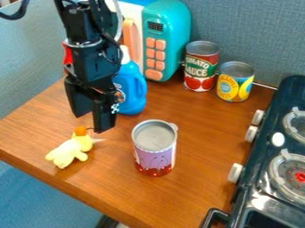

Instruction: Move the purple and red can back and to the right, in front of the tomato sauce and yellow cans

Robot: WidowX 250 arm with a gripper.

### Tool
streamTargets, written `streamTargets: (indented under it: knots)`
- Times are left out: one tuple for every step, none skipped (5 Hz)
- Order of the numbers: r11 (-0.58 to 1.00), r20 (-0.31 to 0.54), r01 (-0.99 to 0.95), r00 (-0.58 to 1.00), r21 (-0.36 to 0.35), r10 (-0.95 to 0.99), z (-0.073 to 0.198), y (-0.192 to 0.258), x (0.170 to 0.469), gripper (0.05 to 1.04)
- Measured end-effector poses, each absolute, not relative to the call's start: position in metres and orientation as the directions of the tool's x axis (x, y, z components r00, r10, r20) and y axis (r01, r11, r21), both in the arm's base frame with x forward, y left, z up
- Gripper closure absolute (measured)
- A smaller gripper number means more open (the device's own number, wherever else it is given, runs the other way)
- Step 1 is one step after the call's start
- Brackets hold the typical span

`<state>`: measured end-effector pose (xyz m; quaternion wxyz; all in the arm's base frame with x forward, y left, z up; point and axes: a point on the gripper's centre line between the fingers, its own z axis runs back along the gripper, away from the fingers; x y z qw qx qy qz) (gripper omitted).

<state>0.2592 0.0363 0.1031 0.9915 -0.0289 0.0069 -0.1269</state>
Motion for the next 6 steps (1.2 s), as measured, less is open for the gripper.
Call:
streamTargets:
  knots:
    - [0.966, -0.033, 0.250, 0.967, -0.070, -0.253, 0.096, 0.036, 0.256, 0.083]
    - [0.943, -0.046, 0.324, 0.943, -0.074, -0.328, 0.090, 0.012, 0.253, 0.083]
    - [0.932, -0.048, 0.355, 0.932, -0.074, -0.359, 0.086, 0.001, 0.250, 0.083]
    - [0.919, -0.081, 0.386, 0.917, -0.077, -0.391, 0.066, -0.011, 0.249, 0.083]
    - [0.923, -0.150, 0.377, 0.911, -0.074, -0.384, 0.040, -0.014, 0.250, 0.083]
    - [0.928, -0.139, 0.365, 0.918, -0.072, -0.372, 0.034, -0.023, 0.256, 0.083]
